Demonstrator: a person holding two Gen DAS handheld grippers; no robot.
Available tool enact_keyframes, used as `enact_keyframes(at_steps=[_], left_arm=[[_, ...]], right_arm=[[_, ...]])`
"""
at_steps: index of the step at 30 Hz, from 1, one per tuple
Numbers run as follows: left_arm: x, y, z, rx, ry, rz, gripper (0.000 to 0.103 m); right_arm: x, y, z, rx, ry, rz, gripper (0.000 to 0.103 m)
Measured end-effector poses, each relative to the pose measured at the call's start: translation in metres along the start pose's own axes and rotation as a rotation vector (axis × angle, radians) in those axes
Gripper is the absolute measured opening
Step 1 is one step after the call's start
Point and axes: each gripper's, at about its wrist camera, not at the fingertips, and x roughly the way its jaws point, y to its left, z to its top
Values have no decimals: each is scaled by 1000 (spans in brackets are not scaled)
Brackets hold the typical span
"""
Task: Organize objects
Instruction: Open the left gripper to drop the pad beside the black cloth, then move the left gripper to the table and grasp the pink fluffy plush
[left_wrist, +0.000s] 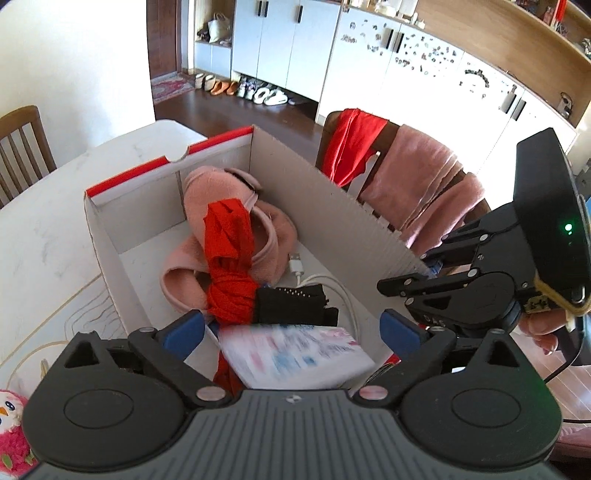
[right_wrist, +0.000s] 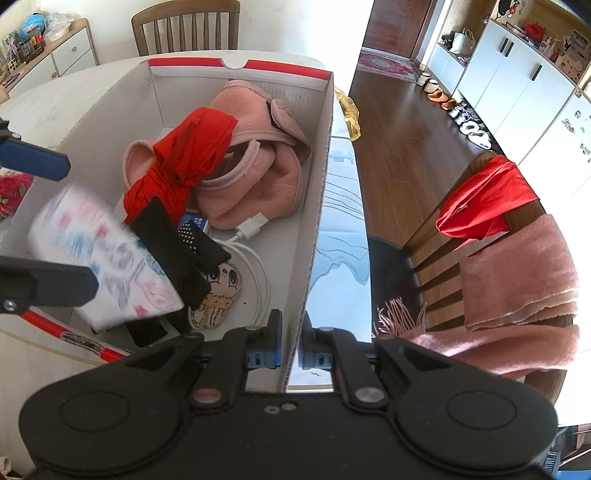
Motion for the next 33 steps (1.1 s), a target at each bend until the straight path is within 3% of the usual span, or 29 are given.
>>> enact_keyframes(at_steps=[11, 19, 25, 33], left_arm=[[-27, 12, -1, -38, -54, 7, 102], [-62, 40, -9, -130, -99, 28, 102], [-88, 75, -26, -192, -120, 114, 102], [-98, 137, -55, -310, -89, 242, 102]], right_arm=[[-1, 1, 0, -1, 2, 0, 8], [-1, 2, 0, -3, 4, 3, 9], [0, -1, 1, -6, 10, 7, 10], [-1, -1, 1, -4, 10, 7, 10]])
